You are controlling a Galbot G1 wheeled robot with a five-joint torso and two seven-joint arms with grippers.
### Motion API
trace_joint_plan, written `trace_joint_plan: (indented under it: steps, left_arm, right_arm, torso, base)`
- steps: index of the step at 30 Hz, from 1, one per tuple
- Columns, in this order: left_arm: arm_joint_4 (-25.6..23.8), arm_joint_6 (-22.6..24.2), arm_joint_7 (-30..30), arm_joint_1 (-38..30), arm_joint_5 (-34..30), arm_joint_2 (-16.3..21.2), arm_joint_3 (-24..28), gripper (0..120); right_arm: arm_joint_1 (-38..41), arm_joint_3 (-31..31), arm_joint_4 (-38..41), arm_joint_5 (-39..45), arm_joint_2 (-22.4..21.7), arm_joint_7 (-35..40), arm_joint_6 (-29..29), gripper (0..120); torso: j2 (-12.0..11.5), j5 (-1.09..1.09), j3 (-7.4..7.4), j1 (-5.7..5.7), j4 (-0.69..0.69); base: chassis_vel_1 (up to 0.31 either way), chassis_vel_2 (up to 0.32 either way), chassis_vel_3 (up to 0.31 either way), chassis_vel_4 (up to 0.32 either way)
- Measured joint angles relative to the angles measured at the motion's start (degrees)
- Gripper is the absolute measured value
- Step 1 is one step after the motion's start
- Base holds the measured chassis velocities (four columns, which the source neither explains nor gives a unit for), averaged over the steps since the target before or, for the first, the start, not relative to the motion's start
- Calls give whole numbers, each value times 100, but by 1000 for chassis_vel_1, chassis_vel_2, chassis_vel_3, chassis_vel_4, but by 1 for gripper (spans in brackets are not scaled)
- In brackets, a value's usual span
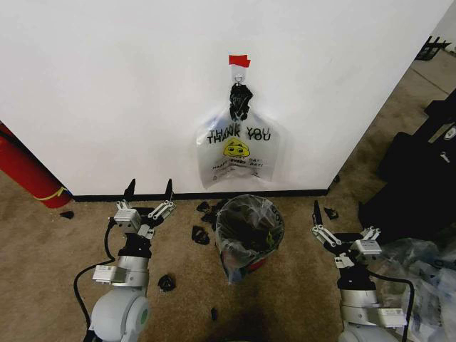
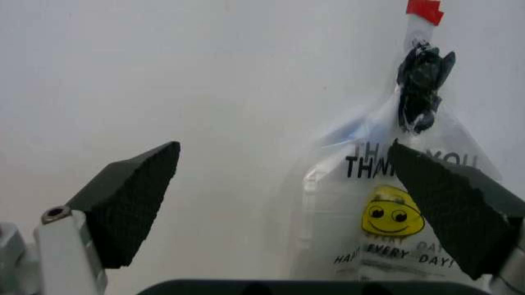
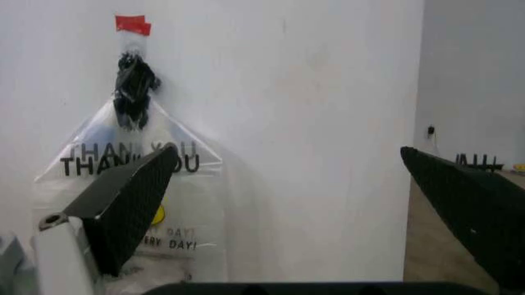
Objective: Pick up the garbage bag from the wall and place it over the trash bin.
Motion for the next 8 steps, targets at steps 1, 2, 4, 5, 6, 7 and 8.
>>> trace_joint_plan:
  steps: [1,2,4,5,6,7,8]
  left_arm:
    - [2,0,1,3,-3,13,-3,100]
    - [4,0,5,2,-4,36,-14,100]
    - [4,0,5,2,-4,41,-18,100]
    - [2,1,9,3,-6,44,-22,100]
    - [-2,1,10,9,-6,45,-21,100]
    - [-7,0,13,28,-6,47,-9,100]
    - [-9,-20,16,60,-2,52,11,100]
  right_arm:
    - [-12,0,5,2,26,1,14,100]
    - [-28,-1,14,4,67,3,45,100]
    - [-31,-1,17,1,78,3,56,100]
    - [-36,-2,25,-16,103,4,69,100]
    - [-39,-4,41,-33,114,3,69,100]
    - [-43,-5,64,-48,124,2,69,100]
    - [-48,-5,98,-71,139,2,67,100]
  torso:
    - [0,0,0,0,0]
    - [0,0,0,0,0]
    - [0,0,0,0,0]
    - [0,0,0,0,0]
    - [0,0,0,0,0]
    - [0,0,0,0,0]
    - [0,0,0,0,0]
  base:
    - [0,0,0,0]
    - [0,0,0,0]
    - [0,0,0,0]
    - [0,0,0,0]
    - [0,0,0,0]
    - [0,0,0,0]
    - [0,0,0,0]
